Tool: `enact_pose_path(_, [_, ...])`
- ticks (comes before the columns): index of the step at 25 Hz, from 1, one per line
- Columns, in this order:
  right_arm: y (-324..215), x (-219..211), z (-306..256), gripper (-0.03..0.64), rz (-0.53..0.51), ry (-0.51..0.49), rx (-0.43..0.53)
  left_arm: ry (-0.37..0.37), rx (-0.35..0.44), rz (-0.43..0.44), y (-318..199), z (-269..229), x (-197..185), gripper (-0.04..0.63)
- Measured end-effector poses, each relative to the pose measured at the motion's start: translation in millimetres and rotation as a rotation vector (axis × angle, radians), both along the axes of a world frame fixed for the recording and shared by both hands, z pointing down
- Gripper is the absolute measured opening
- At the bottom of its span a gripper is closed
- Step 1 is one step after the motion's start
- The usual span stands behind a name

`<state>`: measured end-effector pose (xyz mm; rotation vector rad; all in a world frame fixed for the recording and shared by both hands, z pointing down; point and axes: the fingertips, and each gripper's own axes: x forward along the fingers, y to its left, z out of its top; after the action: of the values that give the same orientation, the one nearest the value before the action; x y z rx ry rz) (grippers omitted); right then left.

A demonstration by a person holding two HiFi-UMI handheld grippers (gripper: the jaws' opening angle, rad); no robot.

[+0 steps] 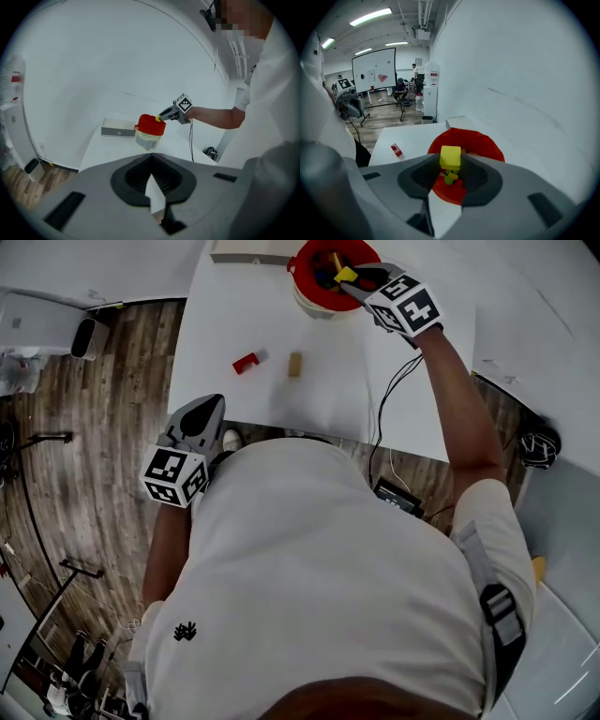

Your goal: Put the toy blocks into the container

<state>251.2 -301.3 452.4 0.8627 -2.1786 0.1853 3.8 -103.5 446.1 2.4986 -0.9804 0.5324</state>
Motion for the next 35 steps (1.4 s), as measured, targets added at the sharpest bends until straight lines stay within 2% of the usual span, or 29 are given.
enact_pose_path(6, [-28.4, -1.1, 38.9, 0.133, -0.047, 0.091, -0.084, -0.001, -0.011, -0.053, 4.9, 1.9, -12.1, 0.006])
enact_pose_path(17, [-30.2, -1.6, 79.7, 0.133, -0.230, 0.401, -0.249, -0.002, -0.017, -0.131, 15.0, 6.5, -32.0, 0.006])
enact_pose_path(22, [-33.6, -6.5, 92.0, 0.133, -0.310, 0.484, -0.311, -0.001, -0.024, -0.144, 18.2, 5.1, -35.1, 0.006])
enact_pose_path(26, [-34.1, -8.4, 103.5, 0.135, -0.340, 0.528, -0.360, -0.010, -0.013, -0.146, 16.7, 6.3, -38.1, 0.006])
enact_pose_path(35, [-37.2, -8.9, 113.6, 0.140, -0.326, 0.537, -0.406, -0.011, -0.035, -0.170, 25.8, 8.3, -50.2, 0.006])
